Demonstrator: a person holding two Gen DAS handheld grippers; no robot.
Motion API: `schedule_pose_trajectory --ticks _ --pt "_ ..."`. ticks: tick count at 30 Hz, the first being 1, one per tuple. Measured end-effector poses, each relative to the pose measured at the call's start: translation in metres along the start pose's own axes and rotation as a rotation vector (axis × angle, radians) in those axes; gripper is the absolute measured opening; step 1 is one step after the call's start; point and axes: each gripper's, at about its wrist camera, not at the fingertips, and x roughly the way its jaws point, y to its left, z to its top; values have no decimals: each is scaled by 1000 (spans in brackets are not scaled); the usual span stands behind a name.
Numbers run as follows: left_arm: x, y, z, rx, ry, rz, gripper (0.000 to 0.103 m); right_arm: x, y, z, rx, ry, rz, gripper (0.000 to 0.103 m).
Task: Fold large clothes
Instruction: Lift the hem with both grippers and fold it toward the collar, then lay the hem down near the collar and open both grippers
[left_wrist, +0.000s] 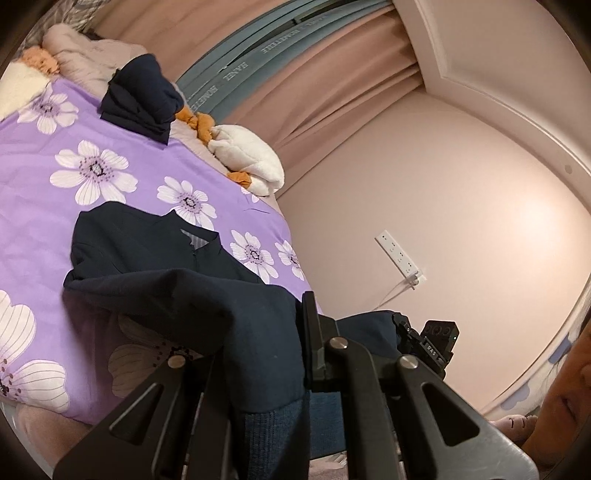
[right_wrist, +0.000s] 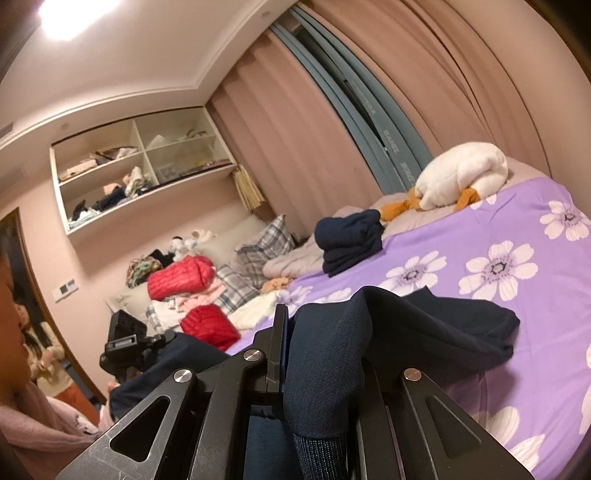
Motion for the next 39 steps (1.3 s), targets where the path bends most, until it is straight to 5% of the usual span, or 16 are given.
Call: schedule_pose_trajectory --ticks 8,22,39 --pt "29 24 32 -42 15 22 9 22 -26 10 71 19 -36 11" --pt "118 103 117 -212 61 140 10 80 -122 39 344 23 -223 11" --pt "219 216 127 -363 210 368 10 149 -203 13 484 197 -384 11"
